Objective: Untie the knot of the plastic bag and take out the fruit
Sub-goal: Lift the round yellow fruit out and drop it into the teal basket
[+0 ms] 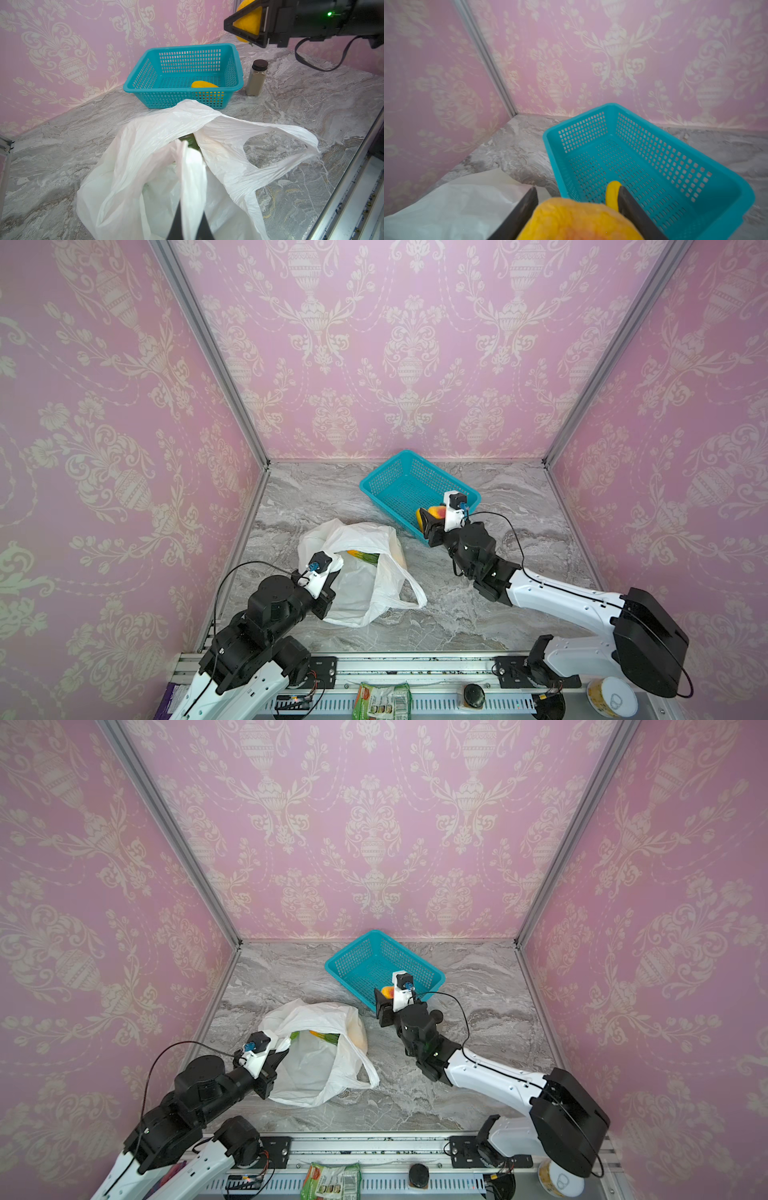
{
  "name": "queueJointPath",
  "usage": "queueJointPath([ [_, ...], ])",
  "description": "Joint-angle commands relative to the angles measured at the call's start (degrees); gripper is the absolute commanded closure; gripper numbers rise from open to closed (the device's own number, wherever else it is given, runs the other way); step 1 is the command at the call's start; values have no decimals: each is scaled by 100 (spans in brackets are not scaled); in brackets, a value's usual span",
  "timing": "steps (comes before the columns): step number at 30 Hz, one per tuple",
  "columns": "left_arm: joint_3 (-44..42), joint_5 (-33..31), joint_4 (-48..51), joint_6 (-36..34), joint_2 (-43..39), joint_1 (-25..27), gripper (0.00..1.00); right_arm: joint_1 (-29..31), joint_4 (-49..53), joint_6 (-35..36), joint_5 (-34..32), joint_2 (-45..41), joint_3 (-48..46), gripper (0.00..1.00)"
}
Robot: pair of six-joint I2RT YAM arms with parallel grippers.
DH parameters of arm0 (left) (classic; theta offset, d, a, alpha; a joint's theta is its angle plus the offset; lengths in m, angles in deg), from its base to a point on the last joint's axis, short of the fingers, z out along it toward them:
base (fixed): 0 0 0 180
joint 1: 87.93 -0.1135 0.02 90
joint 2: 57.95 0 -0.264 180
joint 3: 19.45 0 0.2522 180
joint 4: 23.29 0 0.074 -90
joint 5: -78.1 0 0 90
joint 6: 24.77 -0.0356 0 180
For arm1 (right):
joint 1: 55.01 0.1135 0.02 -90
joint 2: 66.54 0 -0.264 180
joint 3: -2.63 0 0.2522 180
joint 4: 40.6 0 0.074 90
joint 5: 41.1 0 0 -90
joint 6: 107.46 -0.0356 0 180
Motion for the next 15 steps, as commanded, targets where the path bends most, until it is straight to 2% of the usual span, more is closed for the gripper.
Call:
queueJointPath([
  [1,93,133,-42,-44,-52,19,100,-570,1791,-765,640,877,898,54],
  [4,85,127,-40,-42,-75,19,100,-975,2649,-907,1106,1971,1963,60],
  [7,81,125,-48,-44,-47,19,100,-1132,3438,-908,1196,2916,2975,62],
  [10,83,117,-44,-41,-50,19,100,-1164,3593,-892,1129,3439,3330,64],
  [15,85,99,-44,-43,-86,10,100,-1204,3633,-892,1076,3775,3544,54],
])
